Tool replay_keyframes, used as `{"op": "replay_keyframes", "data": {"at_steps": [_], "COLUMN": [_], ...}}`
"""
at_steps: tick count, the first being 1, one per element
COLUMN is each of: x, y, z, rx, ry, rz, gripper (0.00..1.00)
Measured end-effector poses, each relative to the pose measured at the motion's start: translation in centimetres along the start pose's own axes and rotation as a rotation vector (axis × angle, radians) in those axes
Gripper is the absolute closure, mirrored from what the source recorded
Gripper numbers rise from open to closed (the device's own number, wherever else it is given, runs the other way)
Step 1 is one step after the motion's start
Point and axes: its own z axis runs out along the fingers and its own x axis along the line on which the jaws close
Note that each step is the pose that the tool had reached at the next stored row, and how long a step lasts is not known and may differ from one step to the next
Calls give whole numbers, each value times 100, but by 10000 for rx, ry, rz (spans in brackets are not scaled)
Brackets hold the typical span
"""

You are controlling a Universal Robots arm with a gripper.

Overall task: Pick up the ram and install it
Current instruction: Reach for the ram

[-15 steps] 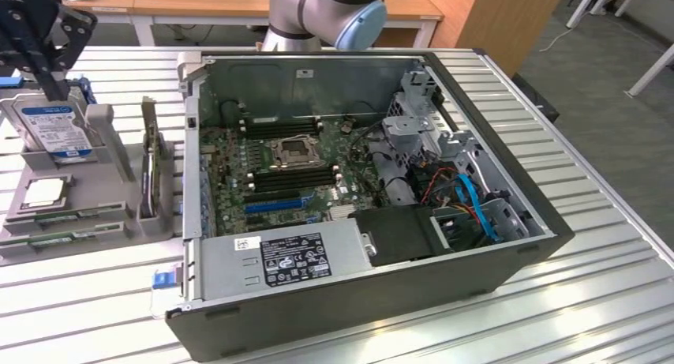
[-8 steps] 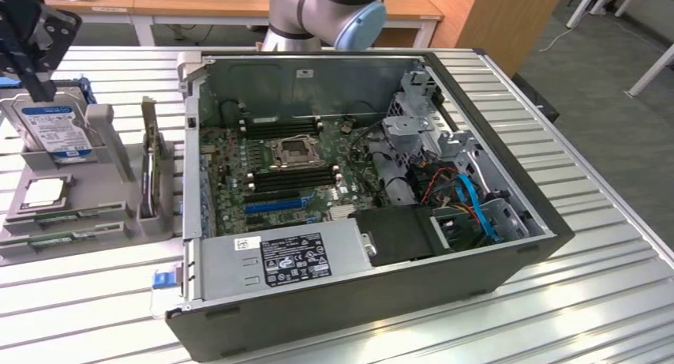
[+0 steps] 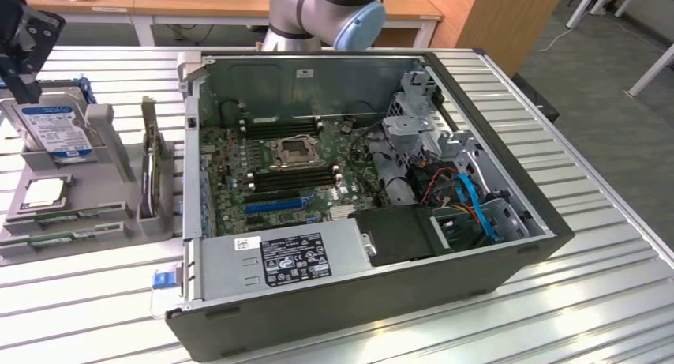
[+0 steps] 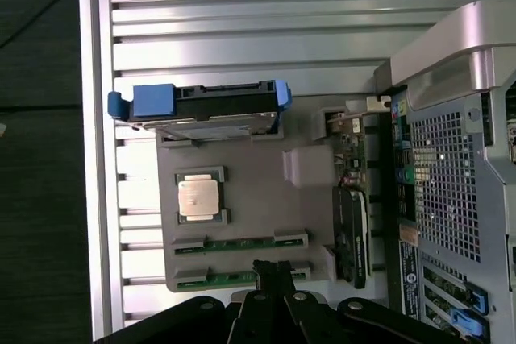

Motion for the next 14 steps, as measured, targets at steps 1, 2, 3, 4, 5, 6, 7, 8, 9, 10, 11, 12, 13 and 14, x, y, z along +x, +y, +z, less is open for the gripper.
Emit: {"op": "replay_keyframes", "data": {"at_steps": [1,2,3,4,5,6,7,8,9,10,11,12,13,14], "x": [12,22,32,43,54,65,76,87,99,110,120,131,140,148], "y": [-2,-3,-4,-5,-6,-7,-8,-9,-10,-11,-12,-13,-14,-15], "z": [3,7,10,14,18,23,27,31,35,40,45,48,53,56], "rx": [0,2,2,4,5,6,7,10,11,12,12,15,17,18], "ry": [9,21,36,52,68,85,104,123,142,161,182,204,224,248], "rz": [0,1,1,2,2,4,4,5,6,7,8,9,10,11], "gripper": [90,90,90,90,90,90,90,90,90,90,90,90,90,90]}}
